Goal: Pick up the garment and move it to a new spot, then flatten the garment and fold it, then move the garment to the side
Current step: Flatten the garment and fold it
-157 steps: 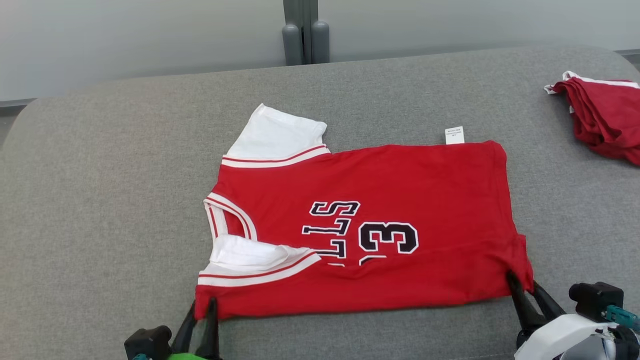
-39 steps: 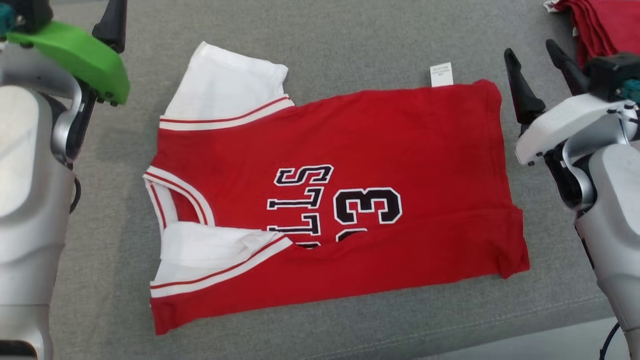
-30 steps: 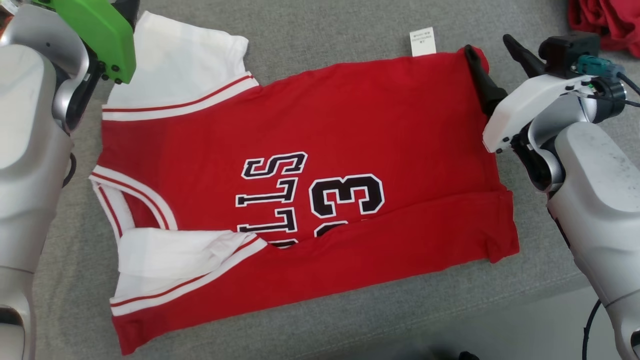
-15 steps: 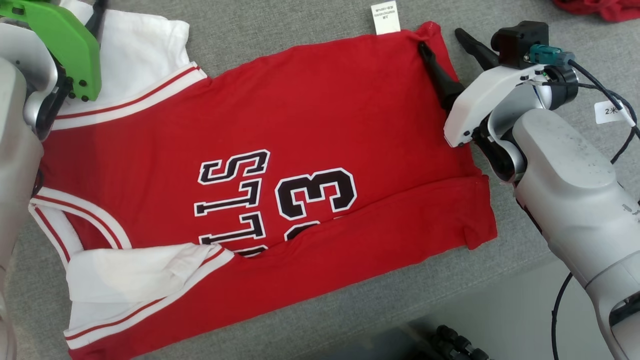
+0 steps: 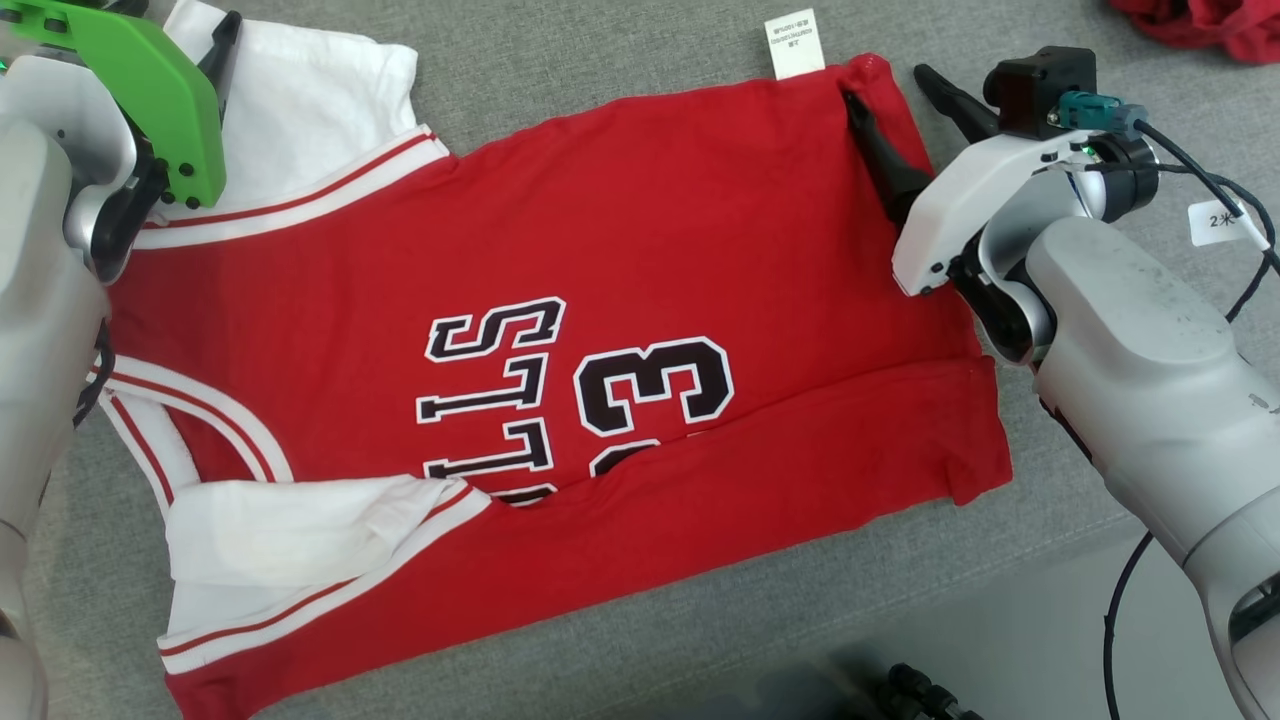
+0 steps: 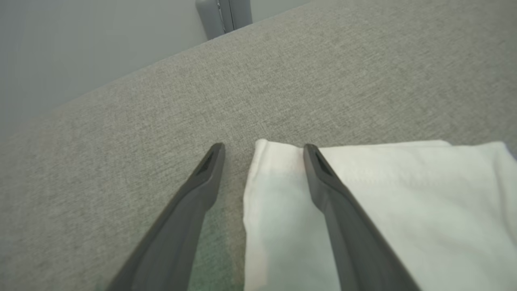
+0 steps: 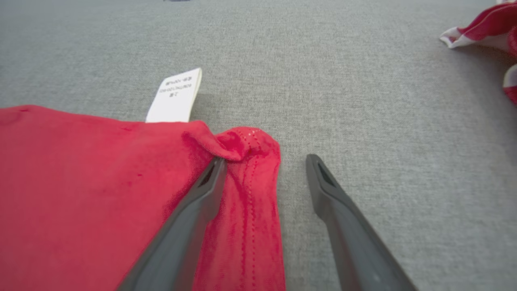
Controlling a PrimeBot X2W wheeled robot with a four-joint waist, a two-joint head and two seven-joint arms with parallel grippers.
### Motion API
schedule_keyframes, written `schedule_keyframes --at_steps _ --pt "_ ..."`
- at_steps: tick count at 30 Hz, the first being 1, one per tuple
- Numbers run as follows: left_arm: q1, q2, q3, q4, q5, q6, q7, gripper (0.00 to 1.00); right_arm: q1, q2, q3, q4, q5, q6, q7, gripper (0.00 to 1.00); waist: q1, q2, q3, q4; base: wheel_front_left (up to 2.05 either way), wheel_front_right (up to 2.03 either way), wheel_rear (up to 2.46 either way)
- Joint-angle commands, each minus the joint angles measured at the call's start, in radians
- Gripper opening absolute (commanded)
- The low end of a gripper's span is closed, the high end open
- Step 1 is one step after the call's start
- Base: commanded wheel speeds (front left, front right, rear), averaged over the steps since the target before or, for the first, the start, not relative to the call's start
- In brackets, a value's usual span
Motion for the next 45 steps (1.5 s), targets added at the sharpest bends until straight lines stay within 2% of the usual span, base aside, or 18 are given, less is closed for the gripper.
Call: schedule_keyframes --at_steps 1,2,3,4,6,7,16,22,28,30,34,41,45 --pt "0.000 -0.004 -0.003 0.006 -0.015 0.001 0.007 1.00 -0.011 0.005 0.013 0.007 0.011 0.000 -0.002 1.00 -0.0001 -0.0001 0.006 -0.002 0.00 0.00 0.00" --pt "0.006 -0.007 -0.005 0.009 -0.030 0.001 0.012 0.86 -0.013 0.006 0.022 0.008 0.021 0.000 0.002 0.95 -0.0001 -0.0001 0.008 -0.003 0.00 0.00 0.00" --pt "0.009 -0.008 -0.006 0.011 -0.037 0.001 0.013 0.36 -0.016 0.006 0.028 0.010 0.027 0.000 0.004 0.53 -0.0001 -0.0001 0.010 -0.004 0.00 0.00 0.00" --pt "0.011 -0.009 -0.009 0.014 -0.041 0.001 0.008 0.00 -0.019 0.004 0.036 0.013 0.033 0.000 0.004 0.36 -0.0001 -0.0001 0.010 -0.003 0.00 0.00 0.00" --pt "0.015 -0.010 -0.017 0.017 -0.051 0.001 0.003 0.00 -0.026 -0.002 0.047 0.016 0.043 0.000 0.002 0.09 -0.0001 -0.0001 0.008 -0.002 0.00 0.00 0.00" --pt "0.019 -0.013 -0.018 0.015 -0.063 0.001 -0.005 0.00 -0.029 -0.007 0.053 0.018 0.048 0.000 -0.004 0.00 -0.0001 -0.0001 0.004 0.000 0.00 0.00 0.00" --pt "0.012 -0.036 -0.007 -0.004 -0.107 0.001 -0.152 0.00 -0.020 -0.049 0.060 0.035 0.085 0.000 -0.076 0.00 -0.0001 -0.0001 -0.058 0.045 0.00 0.00 0.00" --pt "0.070 -0.036 -0.022 -0.084 -0.149 0.001 -0.250 0.00 0.039 -0.086 0.042 0.004 0.077 0.000 -0.105 0.00 -0.0001 -0.0001 -0.119 0.083 0.00 0.00 0.00" --pt "0.161 -0.015 -0.013 -0.205 -0.172 0.002 -0.351 0.00 0.131 -0.123 -0.061 -0.103 0.021 0.000 -0.108 0.00 -0.0001 -0.0001 -0.160 0.114 0.00 0.00 0.00" --pt "0.203 -0.005 -0.010 -0.260 -0.170 0.014 -0.373 0.00 0.180 -0.132 -0.107 -0.144 -0.006 0.000 -0.107 0.00 -0.0001 -0.0001 -0.174 0.124 0.00 0.00 0.00" --pt "0.328 0.017 0.010 -0.396 -0.188 0.063 -0.402 0.00 0.288 -0.139 -0.201 -0.224 -0.063 0.000 -0.107 0.00 -0.0001 -0.0001 -0.203 0.148 0.00 0.00 0.00" --pt "0.602 0.055 0.042 -0.666 -0.201 0.189 -0.421 0.00 0.501 -0.121 -0.370 -0.338 -0.151 0.000 -0.108 0.00 -0.0001 -0.0001 -0.249 0.185 0.00 0.00 0.00" --pt "0.728 0.065 0.068 -0.765 -0.197 0.246 -0.425 0.00 0.590 -0.102 -0.440 -0.387 -0.178 0.000 -0.108 0.00 -0.0001 -0.0001 -0.260 0.206 0.00 0.00 0.00"
